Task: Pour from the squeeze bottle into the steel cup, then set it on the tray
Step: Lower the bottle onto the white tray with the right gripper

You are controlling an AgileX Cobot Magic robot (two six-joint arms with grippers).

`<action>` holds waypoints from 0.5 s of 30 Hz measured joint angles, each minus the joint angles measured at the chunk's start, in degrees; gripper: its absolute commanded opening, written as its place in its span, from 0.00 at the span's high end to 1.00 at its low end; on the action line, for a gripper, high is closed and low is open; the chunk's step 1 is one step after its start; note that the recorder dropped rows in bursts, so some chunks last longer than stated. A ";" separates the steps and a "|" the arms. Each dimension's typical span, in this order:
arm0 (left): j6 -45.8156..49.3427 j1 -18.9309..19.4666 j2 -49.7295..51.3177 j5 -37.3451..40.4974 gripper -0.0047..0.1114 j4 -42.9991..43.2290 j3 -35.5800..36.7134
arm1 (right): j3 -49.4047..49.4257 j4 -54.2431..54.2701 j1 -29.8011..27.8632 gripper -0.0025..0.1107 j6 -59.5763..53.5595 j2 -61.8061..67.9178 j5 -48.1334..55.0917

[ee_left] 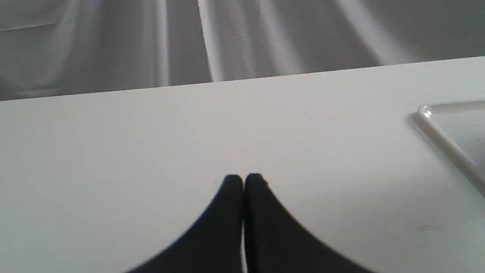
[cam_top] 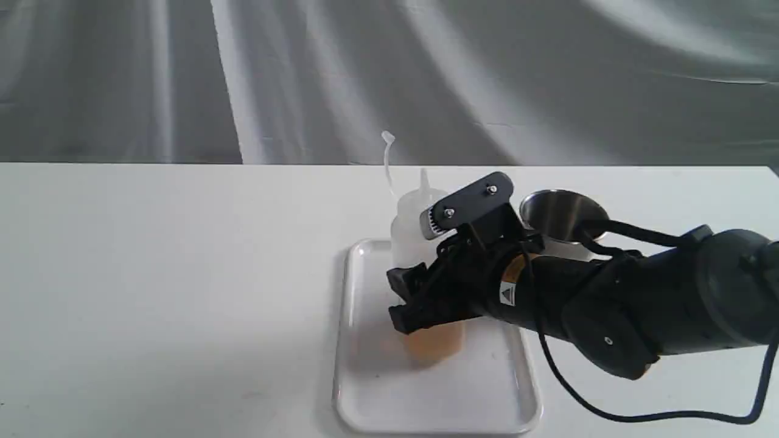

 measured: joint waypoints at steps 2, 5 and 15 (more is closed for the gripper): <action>0.00 0.00 0.00 0.00 0.96 0.00 0.00 | 0.00 0.00 0.00 0.67 0.00 0.00 0.49; 0.00 0.00 0.00 0.00 0.96 0.00 0.00 | 0.00 0.11 0.00 0.67 0.00 0.00 0.83; 0.00 0.00 0.00 0.00 0.96 0.00 0.00 | 0.00 0.46 0.15 0.67 0.00 0.89 -0.32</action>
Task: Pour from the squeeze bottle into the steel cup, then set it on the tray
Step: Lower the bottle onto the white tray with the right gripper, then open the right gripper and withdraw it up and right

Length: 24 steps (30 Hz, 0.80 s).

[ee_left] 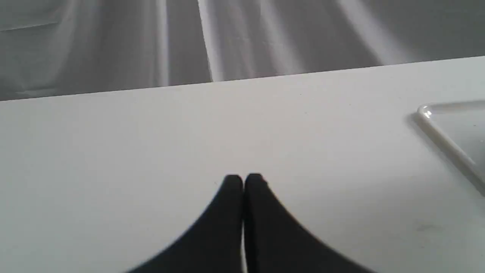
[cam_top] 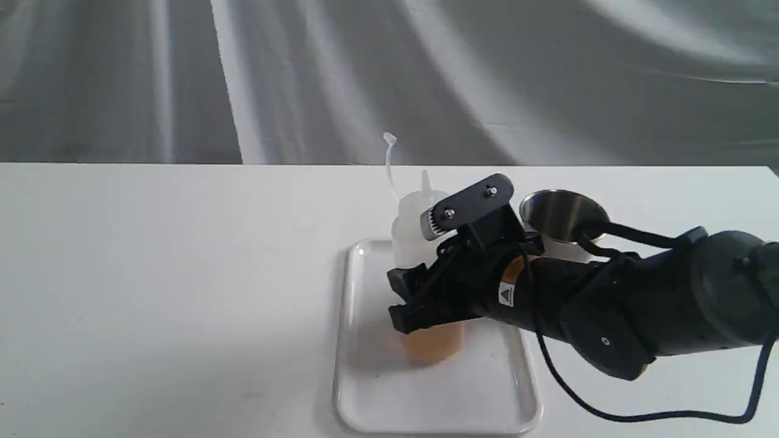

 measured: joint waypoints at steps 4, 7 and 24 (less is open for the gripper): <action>0.00 0.00 0.00 0.00 0.96 0.00 0.00 | -0.10 0.15 0.34 0.67 -0.12 0.10 -0.12; 0.00 0.00 0.00 0.00 0.96 0.00 0.00 | -0.10 0.15 0.36 0.67 -0.12 0.10 -0.12; 0.00 0.00 0.00 0.00 0.96 0.00 0.00 | -0.10 0.15 0.46 0.10 -0.12 0.38 0.48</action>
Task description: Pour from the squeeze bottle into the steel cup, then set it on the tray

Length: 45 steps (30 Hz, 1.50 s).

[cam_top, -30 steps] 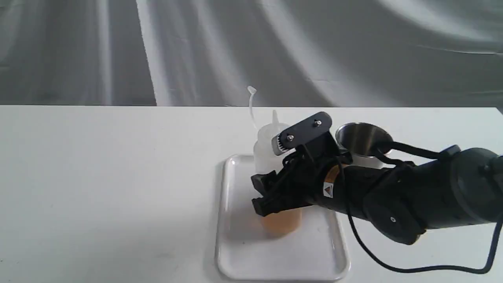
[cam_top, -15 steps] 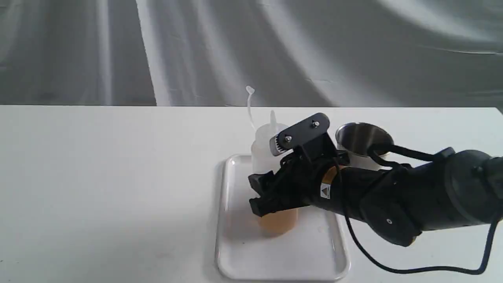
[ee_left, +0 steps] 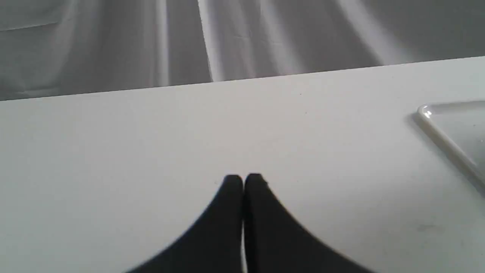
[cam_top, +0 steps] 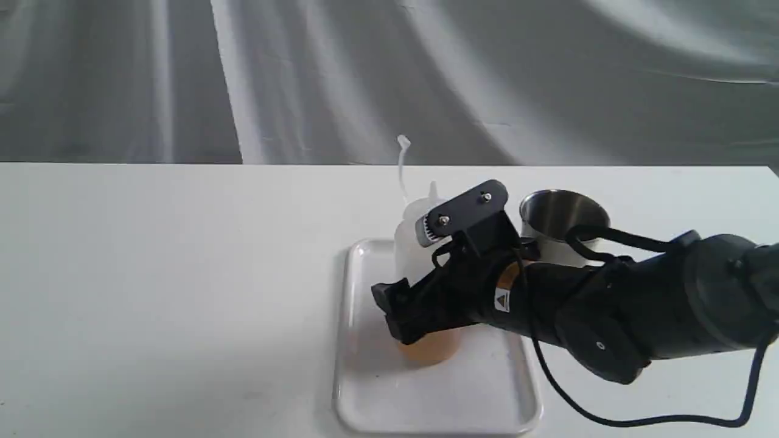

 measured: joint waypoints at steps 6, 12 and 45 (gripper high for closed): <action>0.00 0.00 0.00 0.00 0.96 0.00 0.00 | 0.00 0.00 0.00 0.09 0.00 -1.38 1.27; 0.00 0.00 0.00 0.00 0.96 0.00 0.00 | 0.00 0.00 0.00 0.09 0.00 -8.89 2.62; 0.00 0.00 0.00 0.00 0.96 0.00 0.00 | 10.15 3.89 1.73 0.98 2.83 -88.36 48.26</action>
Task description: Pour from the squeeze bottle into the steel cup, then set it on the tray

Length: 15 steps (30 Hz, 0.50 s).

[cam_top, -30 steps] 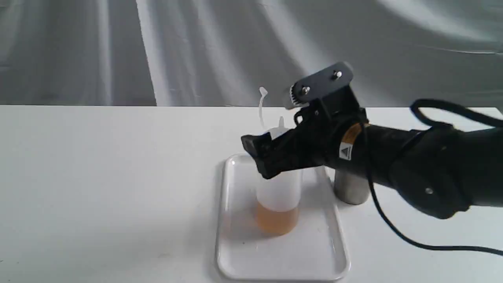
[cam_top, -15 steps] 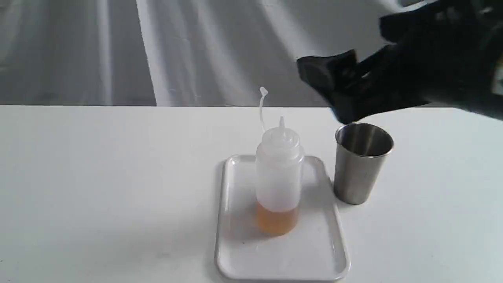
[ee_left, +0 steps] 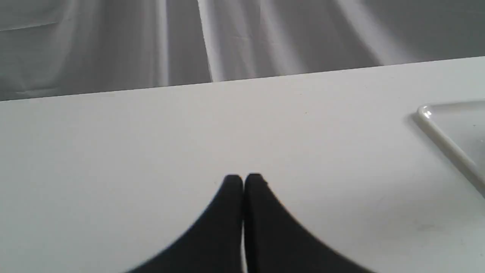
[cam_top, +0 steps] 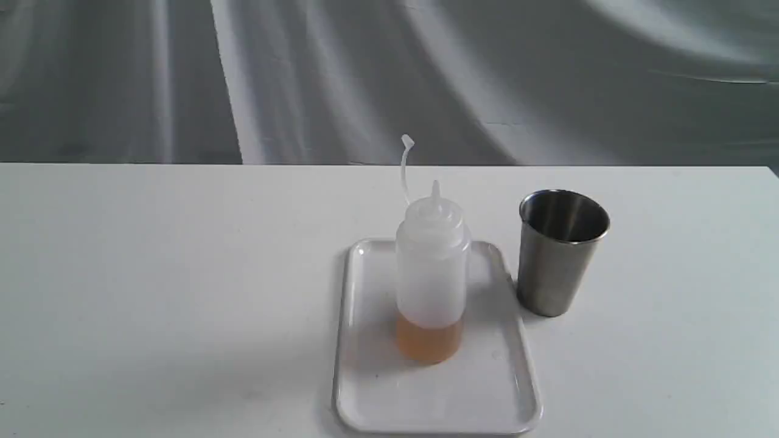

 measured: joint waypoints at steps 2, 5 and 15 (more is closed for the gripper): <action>0.00 0.00 0.00 0.00 0.96 0.00 0.00 | 0.05 0.89 0.00 0.98 0.00 -1.74 1.76; 0.00 0.00 0.00 0.00 0.96 0.00 0.00 | 0.14 1.29 0.00 0.98 0.15 -2.74 3.09; 0.00 0.00 0.00 0.00 0.96 0.00 0.00 | 3.96 1.32 0.00 0.98 0.15 -2.77 -3.76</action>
